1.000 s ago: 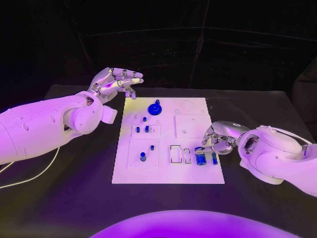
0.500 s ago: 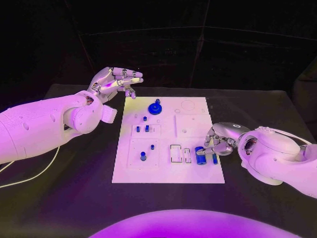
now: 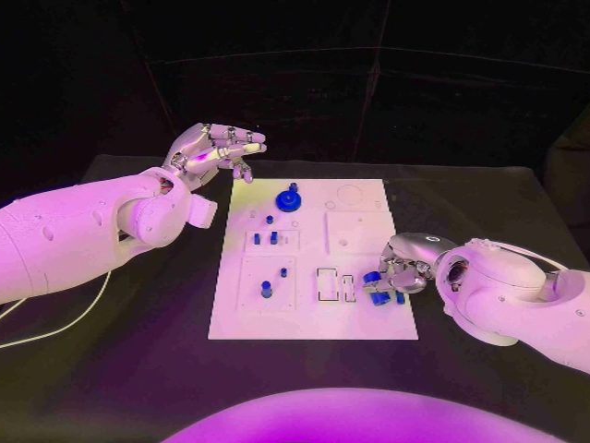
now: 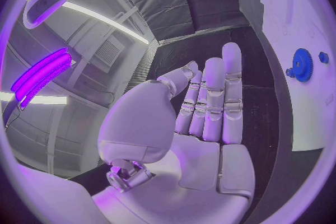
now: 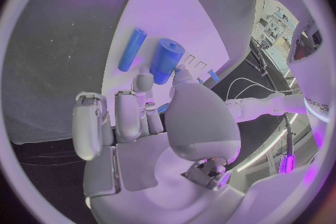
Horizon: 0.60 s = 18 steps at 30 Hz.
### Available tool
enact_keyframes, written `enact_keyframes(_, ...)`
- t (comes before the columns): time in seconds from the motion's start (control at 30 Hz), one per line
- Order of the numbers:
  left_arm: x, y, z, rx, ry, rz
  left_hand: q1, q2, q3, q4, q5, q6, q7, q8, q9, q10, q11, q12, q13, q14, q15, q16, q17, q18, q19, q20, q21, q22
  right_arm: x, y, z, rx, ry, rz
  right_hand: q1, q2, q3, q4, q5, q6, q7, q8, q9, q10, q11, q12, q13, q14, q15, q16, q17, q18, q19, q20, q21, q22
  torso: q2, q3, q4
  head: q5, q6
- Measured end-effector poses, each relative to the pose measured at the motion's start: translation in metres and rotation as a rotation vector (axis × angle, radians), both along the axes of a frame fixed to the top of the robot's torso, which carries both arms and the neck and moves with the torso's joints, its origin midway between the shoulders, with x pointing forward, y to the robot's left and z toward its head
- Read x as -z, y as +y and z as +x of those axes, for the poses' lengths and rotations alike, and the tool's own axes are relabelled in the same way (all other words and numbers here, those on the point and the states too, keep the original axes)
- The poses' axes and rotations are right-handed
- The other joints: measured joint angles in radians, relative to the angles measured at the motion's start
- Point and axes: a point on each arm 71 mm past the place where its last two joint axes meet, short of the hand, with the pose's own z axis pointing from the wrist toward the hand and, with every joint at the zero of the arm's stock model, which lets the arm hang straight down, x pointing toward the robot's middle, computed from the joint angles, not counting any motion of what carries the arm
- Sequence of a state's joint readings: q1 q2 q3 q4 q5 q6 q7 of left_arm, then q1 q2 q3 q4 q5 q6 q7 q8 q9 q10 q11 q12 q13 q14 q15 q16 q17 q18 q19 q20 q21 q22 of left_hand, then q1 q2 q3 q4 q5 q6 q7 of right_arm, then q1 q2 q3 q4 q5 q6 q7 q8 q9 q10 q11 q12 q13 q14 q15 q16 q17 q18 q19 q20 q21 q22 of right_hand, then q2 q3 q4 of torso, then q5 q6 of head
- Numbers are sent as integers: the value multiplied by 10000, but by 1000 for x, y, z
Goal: Assemble the parts on the task board
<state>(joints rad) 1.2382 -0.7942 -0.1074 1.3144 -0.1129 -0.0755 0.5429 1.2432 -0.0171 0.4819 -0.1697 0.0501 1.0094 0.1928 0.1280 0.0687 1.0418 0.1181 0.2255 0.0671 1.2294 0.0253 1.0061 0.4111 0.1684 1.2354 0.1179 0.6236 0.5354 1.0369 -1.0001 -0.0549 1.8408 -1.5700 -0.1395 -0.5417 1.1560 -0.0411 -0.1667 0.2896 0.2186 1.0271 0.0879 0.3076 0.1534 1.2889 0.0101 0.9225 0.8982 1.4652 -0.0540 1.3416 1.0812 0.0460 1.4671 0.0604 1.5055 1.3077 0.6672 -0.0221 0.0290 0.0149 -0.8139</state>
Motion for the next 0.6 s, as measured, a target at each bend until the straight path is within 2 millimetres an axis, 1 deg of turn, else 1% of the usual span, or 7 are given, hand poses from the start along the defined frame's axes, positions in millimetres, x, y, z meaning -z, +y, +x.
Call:
enact_keyframes(0.13,0,0,0,4,4,-1,0,0,0,0,0,0,0,0,0,0,0,0,0,0,0,0,0,0,0,0,0,0,1,3,0,-39,20,8,167,158,-41,-41,180,49,-23,133,95,106,-34,267,361,0,0,125,214,1,-34,-34,0,0,-1,0,4,-1,-12)
enact_keyframes(0.2,0,0,0,8,5,-2,0,0,0,0,0,0,0,0,0,0,0,0,0,0,0,0,0,0,0,0,0,0,2,5,0,-61,25,18,398,148,-84,-81,324,88,-56,180,157,158,-85,337,504,36,-35,237,405,1,1,-69,0,-1,-1,0,5,9,-17)
enact_keyframes(0.27,0,0,0,14,8,-4,0,0,0,0,0,0,0,0,0,0,0,0,0,0,0,0,0,0,0,0,0,1,2,6,0,-77,25,31,523,170,-85,-80,470,88,-56,205,181,210,-63,337,591,-1,-72,262,477,1,1,-69,0,-1,-1,0,5,17,-18)
enact_keyframes(0.37,0,1,0,14,10,-3,0,0,0,0,0,0,0,0,0,0,0,0,0,0,0,0,0,-1,0,0,0,1,2,8,0,-71,6,72,713,312,-63,-102,691,99,-66,269,245,228,-84,456,746,0,-71,312,569,2,1,-69,0,-1,-1,0,5,31,-29)
enact_keyframes(0.4,0,1,0,12,11,-3,0,0,0,0,0,0,0,0,0,0,0,0,0,0,0,0,0,-1,0,0,0,1,2,8,-1,-63,-6,93,766,365,-34,-131,792,128,-94,294,262,270,-85,513,812,0,-70,312,602,-11,1,-69,0,-1,-1,0,5,32,-29)
enact_keyframes(0.47,0,1,0,7,12,0,0,0,0,0,0,0,0,0,0,0,0,0,0,0,0,0,1,-1,0,0,0,1,2,8,-2,-22,-43,153,870,453,-20,-145,1046,142,-109,320,302,323,-106,561,928,0,-70,353,656,-165,-35,-105,0,-1,-1,0,5,32,-29)
enact_keyframes(0.6,0,2,0,9,18,1,0,0,0,0,0,0,0,0,0,0,0,0,0,0,0,0,0,0,0,0,0,2,2,6,-6,170,-86,359,1016,586,-22,-144,1381,156,-131,321,323,373,-85,713,1137,34,-104,413,784,-161,1,-141,40,-1,-1,3,5,43,-21)
